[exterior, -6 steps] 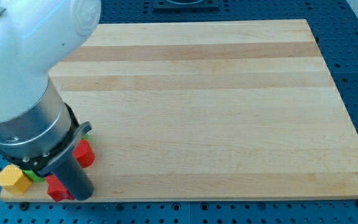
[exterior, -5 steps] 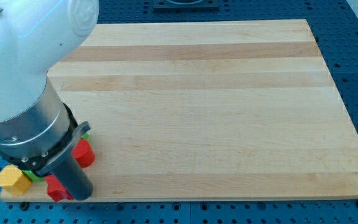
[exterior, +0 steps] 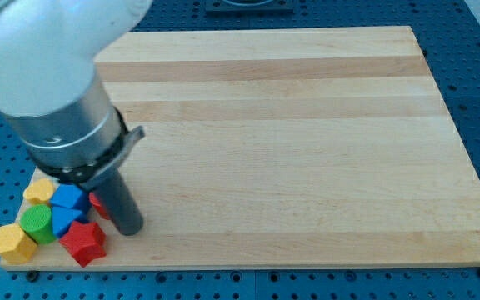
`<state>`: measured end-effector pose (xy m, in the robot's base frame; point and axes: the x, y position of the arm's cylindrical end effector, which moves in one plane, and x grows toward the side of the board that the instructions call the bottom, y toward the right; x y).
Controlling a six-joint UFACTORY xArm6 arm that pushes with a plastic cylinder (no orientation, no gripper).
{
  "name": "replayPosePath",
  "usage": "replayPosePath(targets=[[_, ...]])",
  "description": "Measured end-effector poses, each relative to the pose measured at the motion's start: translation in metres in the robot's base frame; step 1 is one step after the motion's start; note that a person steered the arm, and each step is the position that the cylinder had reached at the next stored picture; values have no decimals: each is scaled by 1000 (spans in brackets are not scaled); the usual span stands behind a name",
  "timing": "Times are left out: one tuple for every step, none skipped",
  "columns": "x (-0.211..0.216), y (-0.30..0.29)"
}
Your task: Move your arm above the yellow heart
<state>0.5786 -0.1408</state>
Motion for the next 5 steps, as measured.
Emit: replayPosePath(targets=[[0, 46], [-27, 100], [-91, 109], [-164, 96], [-179, 18]])
